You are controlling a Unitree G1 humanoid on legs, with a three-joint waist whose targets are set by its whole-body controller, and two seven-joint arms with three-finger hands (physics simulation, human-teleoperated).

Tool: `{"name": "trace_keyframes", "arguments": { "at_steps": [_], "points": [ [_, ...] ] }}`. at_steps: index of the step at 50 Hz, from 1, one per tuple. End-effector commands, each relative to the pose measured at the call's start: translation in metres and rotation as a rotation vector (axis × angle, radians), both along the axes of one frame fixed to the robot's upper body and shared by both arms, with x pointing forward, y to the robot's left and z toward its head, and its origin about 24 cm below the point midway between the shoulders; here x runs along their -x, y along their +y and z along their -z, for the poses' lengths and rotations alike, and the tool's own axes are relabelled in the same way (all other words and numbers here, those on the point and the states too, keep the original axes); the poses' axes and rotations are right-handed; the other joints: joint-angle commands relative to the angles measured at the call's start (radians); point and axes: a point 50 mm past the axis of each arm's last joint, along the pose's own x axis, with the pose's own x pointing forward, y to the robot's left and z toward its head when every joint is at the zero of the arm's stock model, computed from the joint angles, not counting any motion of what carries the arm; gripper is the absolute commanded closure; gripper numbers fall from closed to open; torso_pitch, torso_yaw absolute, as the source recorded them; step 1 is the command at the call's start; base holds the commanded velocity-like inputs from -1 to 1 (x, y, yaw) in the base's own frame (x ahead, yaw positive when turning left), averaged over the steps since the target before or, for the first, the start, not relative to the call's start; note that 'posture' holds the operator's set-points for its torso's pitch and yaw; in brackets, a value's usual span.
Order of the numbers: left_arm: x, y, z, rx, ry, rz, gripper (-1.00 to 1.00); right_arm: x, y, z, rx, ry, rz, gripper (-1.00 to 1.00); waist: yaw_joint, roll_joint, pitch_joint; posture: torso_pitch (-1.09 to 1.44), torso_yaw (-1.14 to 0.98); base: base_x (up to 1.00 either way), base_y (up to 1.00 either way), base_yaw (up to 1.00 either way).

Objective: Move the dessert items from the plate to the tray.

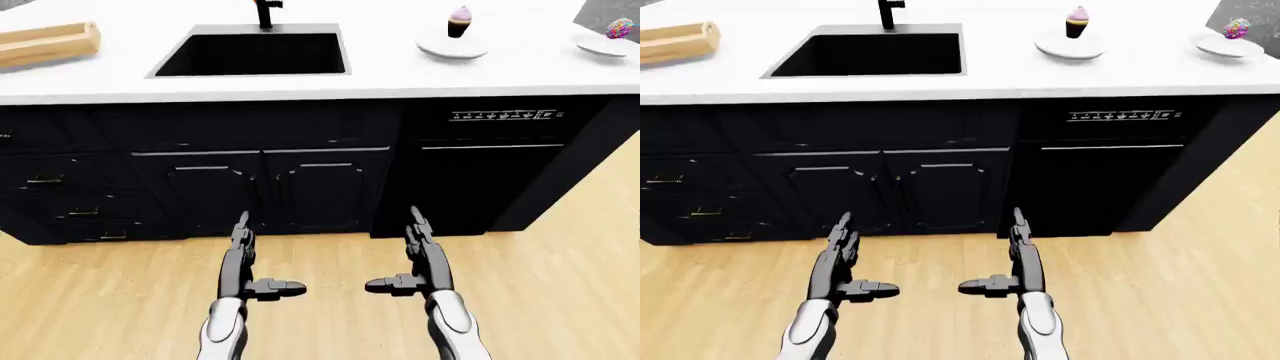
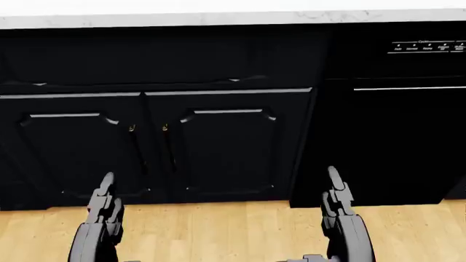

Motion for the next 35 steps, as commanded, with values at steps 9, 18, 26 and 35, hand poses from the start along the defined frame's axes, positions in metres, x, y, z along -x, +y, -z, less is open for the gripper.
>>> {"name": "trace_keyframes", "arguments": {
  "at_steps": [9, 18, 26, 35],
  "points": [
    [-0.009, -0.004, -0.052, -0.019, -0.180, 0.043, -1.00, -0.009, 0.002, -0.042, 0.020, -0.170, -0.030, -1.00, 0.008, -0.007, -0.075, 0.00, 0.00, 0.00, 0.00, 0.00],
    [-0.022, -0.010, -0.128, 0.008, -0.205, 0.130, -1.00, -0.019, -0.005, -0.092, 0.080, -0.213, -0.038, -1.00, 0.010, -0.004, -0.089, 0.00, 0.00, 0.00, 0.00, 0.00],
    [-0.031, -0.017, -0.189, 0.041, -0.218, 0.200, -1.00, -0.031, -0.009, -0.153, 0.038, -0.288, -0.073, -1.00, 0.016, 0.023, -0.041, 0.00, 0.00, 0.19, -0.12, 0.00],
    [-0.033, -0.017, -0.219, 0.049, -0.245, 0.207, -1.00, -0.038, -0.012, -0.176, 0.035, -0.325, -0.087, -1.00, 0.064, -0.007, -0.057, 0.00, 0.00, 0.56, -0.44, 0.00]
  ]
}}
